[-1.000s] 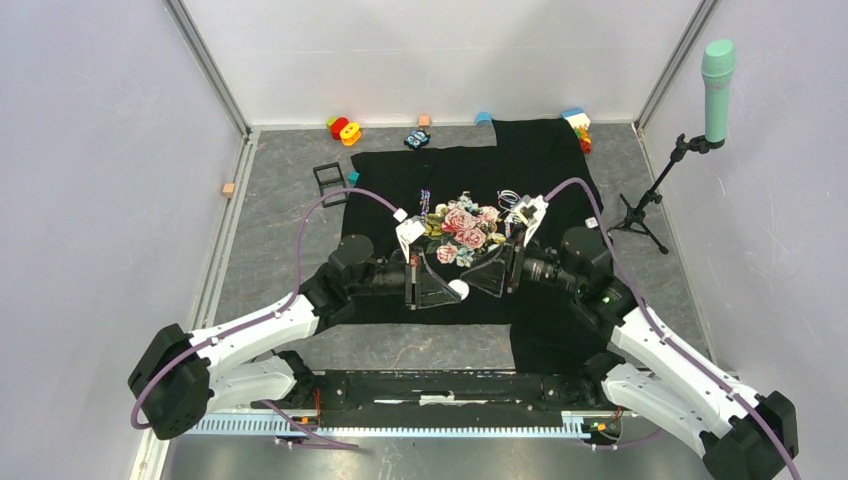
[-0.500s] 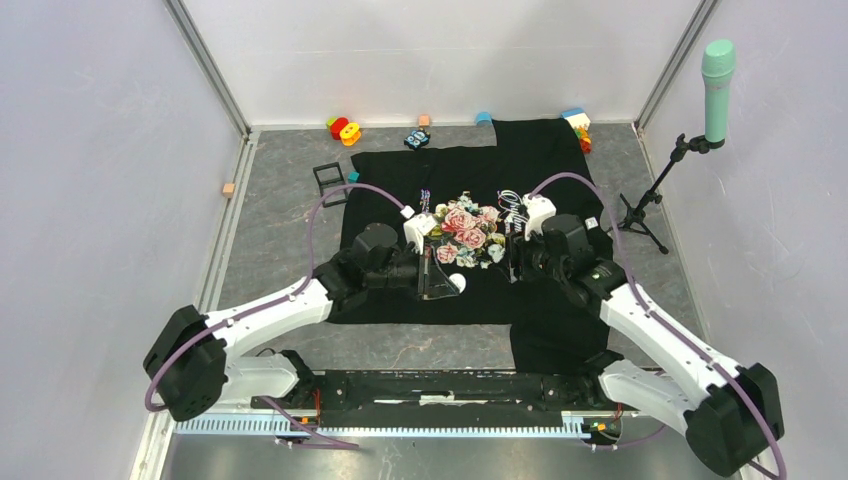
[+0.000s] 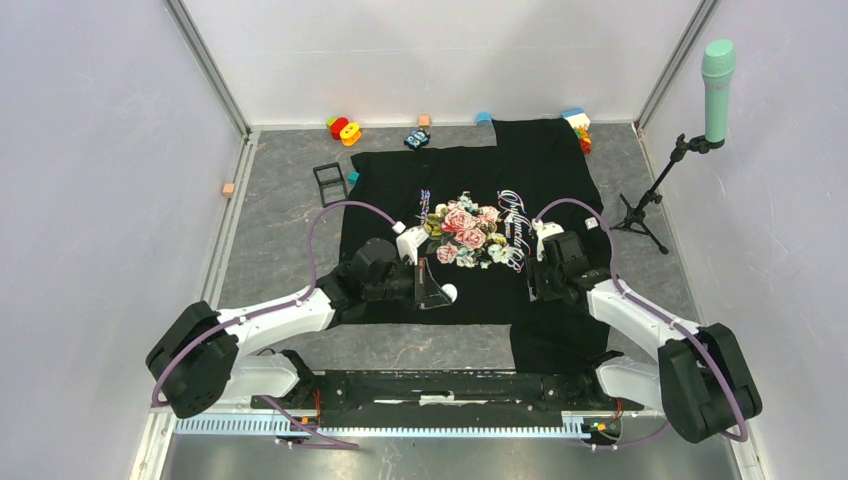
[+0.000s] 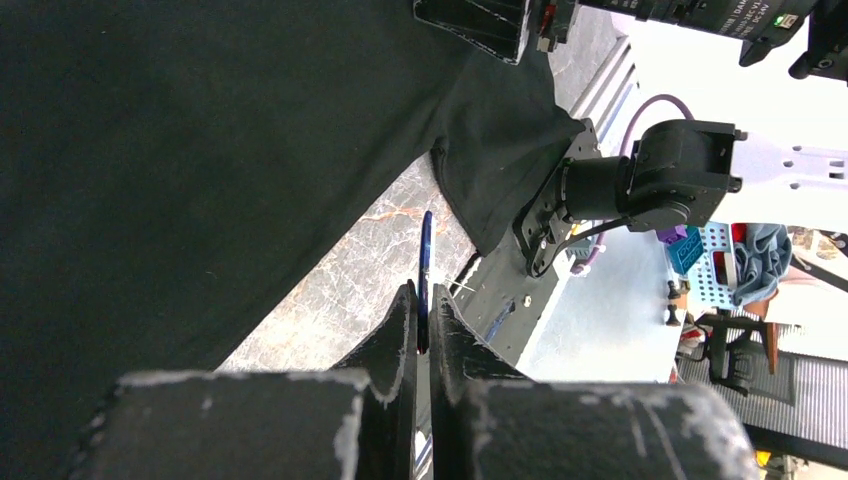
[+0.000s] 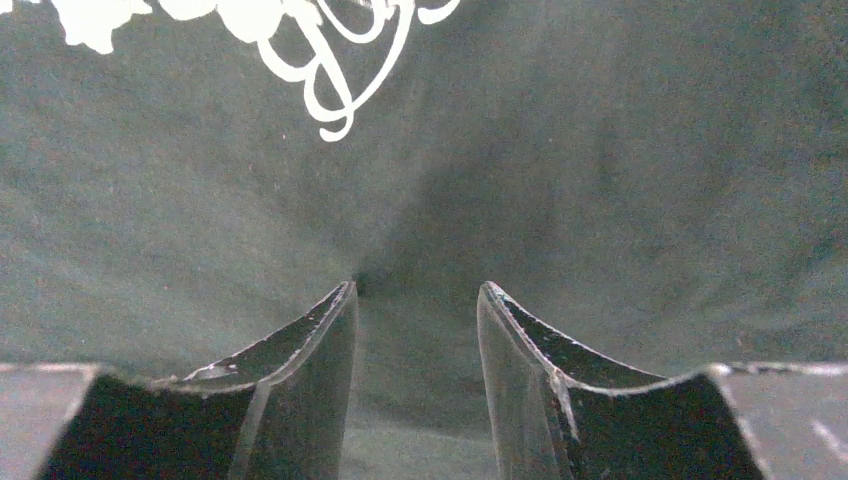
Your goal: Pin the brooch onto the clothing
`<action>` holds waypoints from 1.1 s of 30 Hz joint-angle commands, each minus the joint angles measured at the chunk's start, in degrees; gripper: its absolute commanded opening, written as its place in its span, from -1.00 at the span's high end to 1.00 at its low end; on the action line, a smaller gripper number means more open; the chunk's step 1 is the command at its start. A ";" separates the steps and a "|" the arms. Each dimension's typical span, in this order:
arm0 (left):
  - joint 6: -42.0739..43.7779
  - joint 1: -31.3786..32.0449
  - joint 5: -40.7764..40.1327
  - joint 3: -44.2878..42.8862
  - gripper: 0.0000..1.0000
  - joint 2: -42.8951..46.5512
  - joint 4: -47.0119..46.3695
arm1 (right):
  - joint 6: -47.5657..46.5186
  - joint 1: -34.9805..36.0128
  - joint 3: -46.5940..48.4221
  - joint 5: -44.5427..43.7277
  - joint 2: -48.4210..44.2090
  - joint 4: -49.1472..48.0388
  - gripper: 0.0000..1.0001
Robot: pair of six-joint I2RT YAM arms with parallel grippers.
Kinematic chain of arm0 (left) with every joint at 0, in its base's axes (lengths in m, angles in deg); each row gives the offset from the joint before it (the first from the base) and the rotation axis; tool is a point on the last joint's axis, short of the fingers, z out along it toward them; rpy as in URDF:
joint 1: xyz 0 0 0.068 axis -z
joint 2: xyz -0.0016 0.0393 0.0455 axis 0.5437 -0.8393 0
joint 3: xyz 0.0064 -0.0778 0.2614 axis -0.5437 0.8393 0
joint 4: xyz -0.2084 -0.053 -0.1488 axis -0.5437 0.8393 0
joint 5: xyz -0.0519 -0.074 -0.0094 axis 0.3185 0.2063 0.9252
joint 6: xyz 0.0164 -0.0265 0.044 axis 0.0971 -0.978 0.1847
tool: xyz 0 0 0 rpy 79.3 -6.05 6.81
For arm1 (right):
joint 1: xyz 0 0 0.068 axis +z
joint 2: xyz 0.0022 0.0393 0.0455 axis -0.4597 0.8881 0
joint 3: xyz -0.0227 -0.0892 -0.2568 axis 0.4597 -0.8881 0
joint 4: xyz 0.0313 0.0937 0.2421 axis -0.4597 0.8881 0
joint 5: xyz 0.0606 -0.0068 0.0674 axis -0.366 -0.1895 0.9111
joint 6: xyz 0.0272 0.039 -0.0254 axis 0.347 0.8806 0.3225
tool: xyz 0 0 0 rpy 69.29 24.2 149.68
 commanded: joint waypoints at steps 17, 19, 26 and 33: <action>-3.31 -0.03 -1.74 3.60 0.96 1.96 -6.39 | 0.37 0.25 1.28 -2.37 7.92 -6.27 0.13; -3.29 -0.03 -1.56 3.68 0.95 1.76 -6.39 | 1.00 0.35 0.31 -2.45 7.60 -6.16 0.21; -3.22 -0.03 -1.53 3.82 0.96 1.70 -6.65 | 2.50 0.42 -2.68 -1.92 5.50 -4.73 0.41; -3.01 -0.03 -1.48 4.15 0.95 1.77 -6.66 | 4.28 0.42 -5.14 0.52 0.64 -3.50 0.49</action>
